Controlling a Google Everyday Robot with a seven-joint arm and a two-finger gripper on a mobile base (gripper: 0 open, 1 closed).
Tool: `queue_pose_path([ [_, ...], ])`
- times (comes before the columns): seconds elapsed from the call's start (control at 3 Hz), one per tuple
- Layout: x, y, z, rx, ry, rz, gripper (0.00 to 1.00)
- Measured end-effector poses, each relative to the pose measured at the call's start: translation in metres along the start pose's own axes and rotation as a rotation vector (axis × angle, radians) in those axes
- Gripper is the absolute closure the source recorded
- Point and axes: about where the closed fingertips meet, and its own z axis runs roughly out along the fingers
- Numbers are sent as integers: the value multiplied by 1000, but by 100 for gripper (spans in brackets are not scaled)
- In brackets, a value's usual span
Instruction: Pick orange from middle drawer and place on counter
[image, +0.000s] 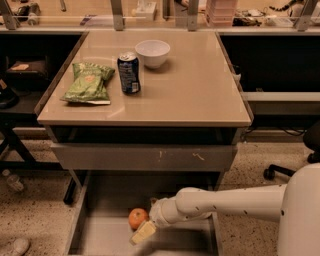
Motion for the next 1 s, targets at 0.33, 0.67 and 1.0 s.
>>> queue_pose_path([
  [0.33,-5,1,13,-15,-38,-1,0],
  [0.67,-5,4,24,-33,-60,4,0],
  [1.0,-5,4,26,-36,-63,5,16],
])
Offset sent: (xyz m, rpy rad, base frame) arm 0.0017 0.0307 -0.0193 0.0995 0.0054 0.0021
